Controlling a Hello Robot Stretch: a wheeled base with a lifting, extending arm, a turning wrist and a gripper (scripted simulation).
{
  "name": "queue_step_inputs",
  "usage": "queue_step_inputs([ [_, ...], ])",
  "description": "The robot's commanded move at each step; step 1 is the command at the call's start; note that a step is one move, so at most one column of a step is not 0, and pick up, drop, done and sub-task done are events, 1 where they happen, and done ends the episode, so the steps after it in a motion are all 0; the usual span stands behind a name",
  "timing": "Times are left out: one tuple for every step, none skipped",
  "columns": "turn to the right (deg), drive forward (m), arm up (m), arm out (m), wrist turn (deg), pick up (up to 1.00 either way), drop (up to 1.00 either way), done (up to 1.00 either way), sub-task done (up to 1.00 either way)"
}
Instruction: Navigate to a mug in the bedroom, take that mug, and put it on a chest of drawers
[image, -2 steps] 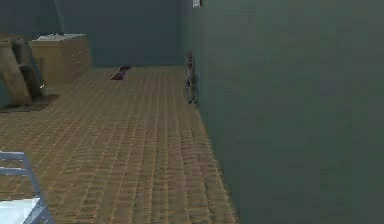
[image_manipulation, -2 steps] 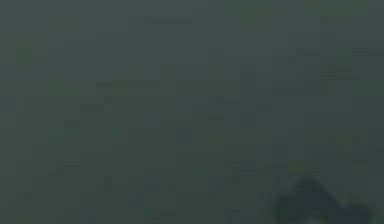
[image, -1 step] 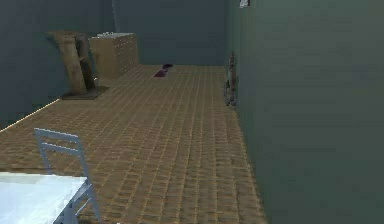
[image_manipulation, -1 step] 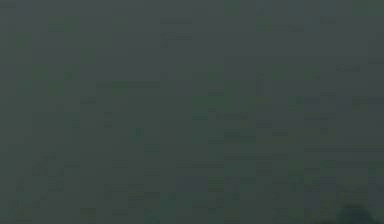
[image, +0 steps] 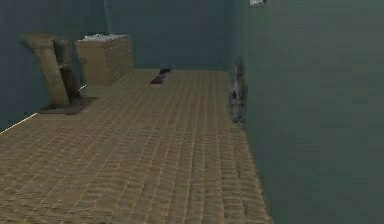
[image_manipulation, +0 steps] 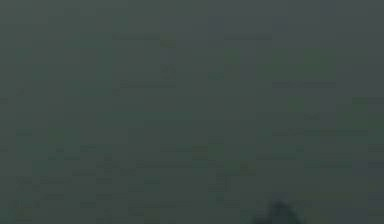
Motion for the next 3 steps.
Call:
queue_step_inputs([
  [-36.0, 0.0, 0.0, 0.0, 0.0, 0.0, 0.0, 0.0, 0.0],
  [0.0, 0.9, 0.0, 0.0, 0.0, 0.0, 0.0, 0.0, 0.0],
  [-36.0, 0.0, 0.0, 0.0, 0.0, 0.0, 0.0, 0.0, 0.0],
])
